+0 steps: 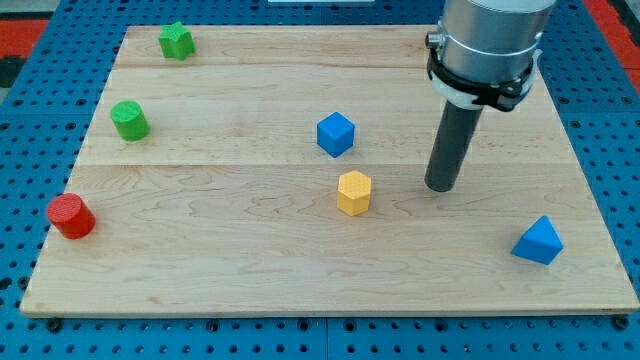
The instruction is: Move the yellow hexagon vertically below the yellow heart
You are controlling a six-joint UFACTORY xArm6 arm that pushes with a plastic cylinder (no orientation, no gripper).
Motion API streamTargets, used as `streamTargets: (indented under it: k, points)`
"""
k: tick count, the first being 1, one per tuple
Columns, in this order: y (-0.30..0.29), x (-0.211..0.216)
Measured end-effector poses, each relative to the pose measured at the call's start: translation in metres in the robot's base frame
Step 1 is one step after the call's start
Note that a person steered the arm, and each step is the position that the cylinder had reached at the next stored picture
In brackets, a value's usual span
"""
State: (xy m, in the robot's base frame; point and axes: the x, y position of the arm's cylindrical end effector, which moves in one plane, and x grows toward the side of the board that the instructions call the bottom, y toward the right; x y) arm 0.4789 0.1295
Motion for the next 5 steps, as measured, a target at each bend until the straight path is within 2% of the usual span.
streamTargets:
  k: [1, 2, 3, 5]
  points:
    - [-0.017, 0.024]
    - [-0.077, 0.056]
    - [-0.149, 0.047]
    - [-0.07, -0.005]
